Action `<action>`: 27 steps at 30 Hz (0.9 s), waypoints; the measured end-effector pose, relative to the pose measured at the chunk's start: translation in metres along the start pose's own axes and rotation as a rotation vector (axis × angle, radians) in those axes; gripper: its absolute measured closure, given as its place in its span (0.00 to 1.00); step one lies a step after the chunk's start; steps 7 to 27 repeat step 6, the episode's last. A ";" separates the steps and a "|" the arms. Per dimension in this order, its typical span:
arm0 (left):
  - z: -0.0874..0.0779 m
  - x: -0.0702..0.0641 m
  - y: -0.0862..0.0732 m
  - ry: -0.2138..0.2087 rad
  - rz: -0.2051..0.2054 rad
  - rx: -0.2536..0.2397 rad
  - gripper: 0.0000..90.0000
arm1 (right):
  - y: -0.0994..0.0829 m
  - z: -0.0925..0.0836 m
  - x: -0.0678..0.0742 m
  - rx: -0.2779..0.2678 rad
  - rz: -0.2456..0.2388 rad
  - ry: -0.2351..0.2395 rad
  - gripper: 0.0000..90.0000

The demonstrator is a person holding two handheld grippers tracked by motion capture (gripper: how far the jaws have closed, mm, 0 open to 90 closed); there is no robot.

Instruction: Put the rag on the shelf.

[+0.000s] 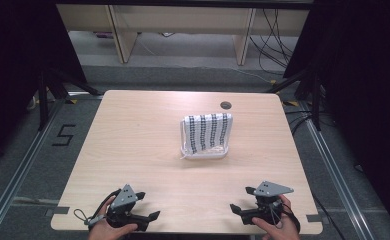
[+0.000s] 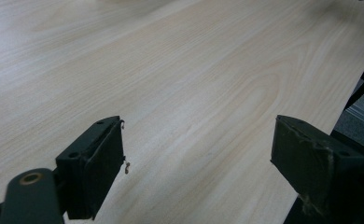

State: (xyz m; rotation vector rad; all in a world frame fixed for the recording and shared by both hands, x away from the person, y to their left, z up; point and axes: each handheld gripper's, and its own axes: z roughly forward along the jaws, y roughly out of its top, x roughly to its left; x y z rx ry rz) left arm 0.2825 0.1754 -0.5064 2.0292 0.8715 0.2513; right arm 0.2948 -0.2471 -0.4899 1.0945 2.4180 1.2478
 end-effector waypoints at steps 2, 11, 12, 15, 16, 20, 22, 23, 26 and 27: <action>0.001 0.002 -0.001 0.005 -0.016 0.002 0.18 | 0.000 0.000 -0.001 0.007 -0.007 -0.015 0.18; 0.003 0.010 -0.003 0.046 0.014 0.039 0.18 | -0.001 0.001 -0.005 0.005 -0.006 -0.005 0.18; 0.003 0.010 -0.003 0.046 0.014 0.039 0.18 | -0.001 0.001 -0.005 0.005 -0.006 -0.005 0.18; 0.003 0.010 -0.003 0.046 0.014 0.039 0.18 | -0.001 0.001 -0.005 0.005 -0.006 -0.005 0.18; 0.003 0.010 -0.003 0.046 0.014 0.039 0.18 | -0.001 0.001 -0.005 0.005 -0.006 -0.005 0.18; 0.003 0.010 -0.003 0.046 0.014 0.039 0.18 | -0.001 0.001 -0.005 0.005 -0.006 -0.005 0.18; 0.003 0.010 -0.003 0.046 0.014 0.039 0.18 | -0.001 0.001 -0.005 0.005 -0.006 -0.005 0.18; 0.003 0.010 -0.003 0.046 0.014 0.039 0.18 | -0.001 0.001 -0.005 0.005 -0.006 -0.005 0.18; 0.003 0.010 -0.003 0.046 0.014 0.039 0.18 | -0.001 0.001 -0.005 0.005 -0.006 -0.005 0.18; 0.003 0.010 -0.003 0.046 0.014 0.039 0.18 | -0.001 0.001 -0.005 0.005 -0.006 -0.005 0.18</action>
